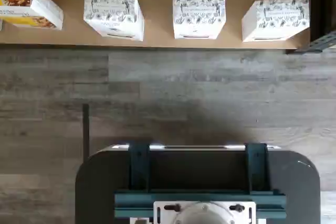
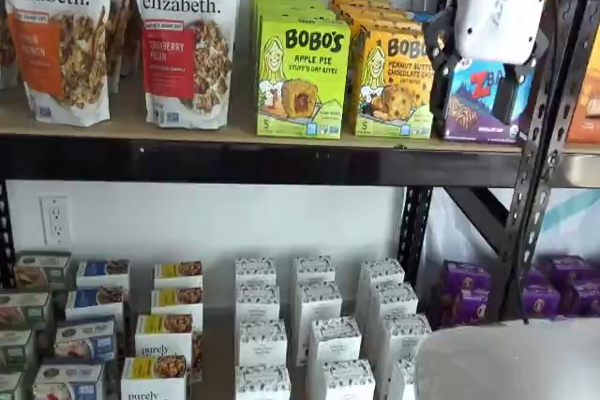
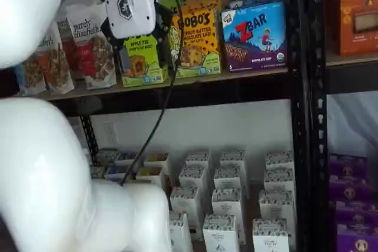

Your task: Pick the green box on the top shelf, the fourth from the left

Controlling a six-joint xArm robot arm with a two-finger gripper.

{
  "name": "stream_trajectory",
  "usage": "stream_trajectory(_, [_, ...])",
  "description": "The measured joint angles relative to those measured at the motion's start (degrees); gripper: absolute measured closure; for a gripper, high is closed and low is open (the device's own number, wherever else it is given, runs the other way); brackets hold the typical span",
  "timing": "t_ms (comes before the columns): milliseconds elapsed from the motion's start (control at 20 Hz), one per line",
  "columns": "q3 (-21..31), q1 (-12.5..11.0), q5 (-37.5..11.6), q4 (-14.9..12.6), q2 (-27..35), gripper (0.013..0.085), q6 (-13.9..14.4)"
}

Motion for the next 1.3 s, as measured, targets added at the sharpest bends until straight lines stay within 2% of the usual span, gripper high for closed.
stream_trajectory(50, [0.55, -0.03, -1.05, 0.01, -0.59, 0.013, -0.04])
stream_trajectory(100, [3.44, -0.56, -6.29, 0.51, -3.87, 0.013, -0.49])
stream_trajectory(200, [4.54, -0.66, -8.91, 0.79, -5.16, 0.013, -0.57])
stream_trajectory(750, [4.53, 0.51, -9.39, 0.77, -5.25, 0.013, 0.52])
stream_trajectory(950, [4.54, 1.87, -9.89, 0.61, -5.12, 0.013, 1.78])
stream_trajectory(1300, [4.58, 5.68, -11.16, -0.12, -4.4, 0.013, 5.27])
